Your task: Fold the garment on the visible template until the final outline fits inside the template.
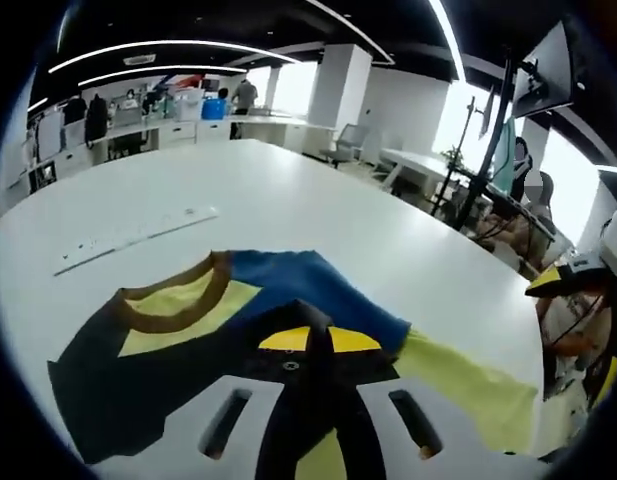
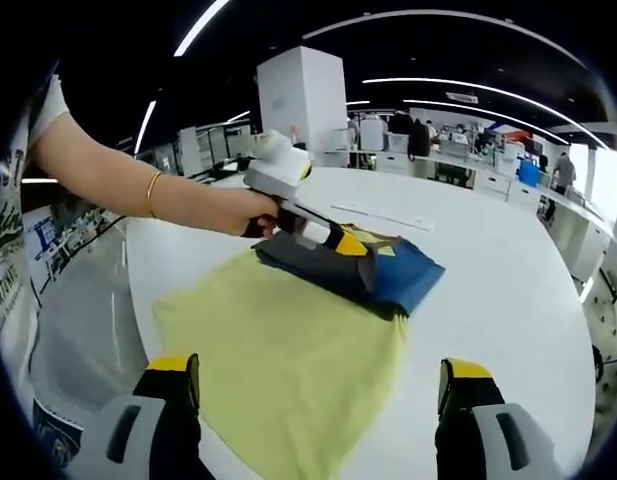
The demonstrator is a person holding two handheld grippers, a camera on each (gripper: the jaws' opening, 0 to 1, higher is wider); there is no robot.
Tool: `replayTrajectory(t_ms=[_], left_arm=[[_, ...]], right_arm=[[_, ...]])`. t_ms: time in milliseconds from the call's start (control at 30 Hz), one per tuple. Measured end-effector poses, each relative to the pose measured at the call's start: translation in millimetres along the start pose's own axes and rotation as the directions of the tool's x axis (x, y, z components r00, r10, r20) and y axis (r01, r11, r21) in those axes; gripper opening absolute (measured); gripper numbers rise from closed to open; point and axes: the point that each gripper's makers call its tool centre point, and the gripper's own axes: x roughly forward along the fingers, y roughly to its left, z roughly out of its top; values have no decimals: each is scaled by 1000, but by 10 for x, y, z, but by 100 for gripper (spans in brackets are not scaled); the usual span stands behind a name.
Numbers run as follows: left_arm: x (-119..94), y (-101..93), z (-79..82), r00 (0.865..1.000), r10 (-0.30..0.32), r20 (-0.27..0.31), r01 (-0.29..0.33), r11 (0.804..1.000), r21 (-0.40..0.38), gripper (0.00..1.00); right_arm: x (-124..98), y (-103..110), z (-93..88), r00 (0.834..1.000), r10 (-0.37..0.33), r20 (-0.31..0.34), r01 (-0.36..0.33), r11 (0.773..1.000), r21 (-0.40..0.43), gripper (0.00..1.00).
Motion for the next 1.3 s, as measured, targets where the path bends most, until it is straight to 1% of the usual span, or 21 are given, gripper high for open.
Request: replayTrajectory(t_ms=[33,67,167,233,267,300,400,533,600,733,833,867,900,933,1000,1033,1100,1167,1200,1300], left_arm=[[27,-3,-7,1000,1,-11,-1,1000,24,2],[40,0,-12,1000,8,-20,-7,1000,31,3],[72,-33,29,1000,-3,-9,3,1000,28,9],[92,-57,49,1000,-6,-6,6,999,42,15],[96,-64,58,1000,-3,-4,3,999,51,18],[99,-69,64,1000,-2,1,2,998,60,24],[108,-105,84,1000,-17,16,16,998,67,36],[84,-123,91,1000,-17,17,16,995,98,45],[65,-126,105,1000,-20,22,18,994,108,53],[4,-151,139,998,-39,39,35,994,104,68],[-75,-148,179,996,-51,69,44,994,99,79],[-124,-136,195,995,-50,84,44,996,78,81],[-161,-121,194,995,-45,86,41,998,55,83],[-198,-103,196,995,-43,90,39,998,47,84],[-315,-43,241,991,-29,130,25,999,29,90],[-354,-25,245,990,-28,138,24,999,26,92],[-468,35,246,990,-7,141,3,1000,29,93],[-575,95,269,987,16,161,-22,999,37,96],[-621,112,278,985,21,170,-27,999,37,97],[-771,150,254,984,27,174,-33,999,31,99]], right_arm=[[-2,-6,-2,1000,-2,0,2,1000,1,99],[-3,-15,-9,1000,-4,0,4,1000,3,99],[-9,-32,-17,1000,-8,1,8,1000,7,99],[-8,-41,-19,1000,-9,1,9,1000,9,99],[-4,-38,-13,1000,-8,1,8,1000,10,99],[-2,-38,-10,1000,-8,2,8,1000,9,99],[7,-33,-4,1000,-5,0,5,1000,7,99],[11,-19,8,1000,0,-1,0,1000,1,99],[13,-10,12,1000,4,-1,-4,1000,-2,99],[16,-3,12,1000,7,-6,-7,1000,-6,99],[18,6,23,1000,12,-10,-13,1000,-14,99],[18,11,34,1000,17,-6,-17,1000,-16,99],[21,16,44,1000,21,-1,-21,1000,-16,99],[21,20,46,1000,23,-1,-23,1000,-15,99],[26,45,52,999,39,-1,-39,999,-9,99],[28,50,52,999,42,-3,-42,999,-15,99],[32,57,44,999,50,-8,-50,999,-17,99],[38,58,35,998,54,-12,-54,998,-18,99],[41,60,22,998,56,-20,-57,998,-21,99],[44,74,8,998,61,-31,-62,998,-33,99]])
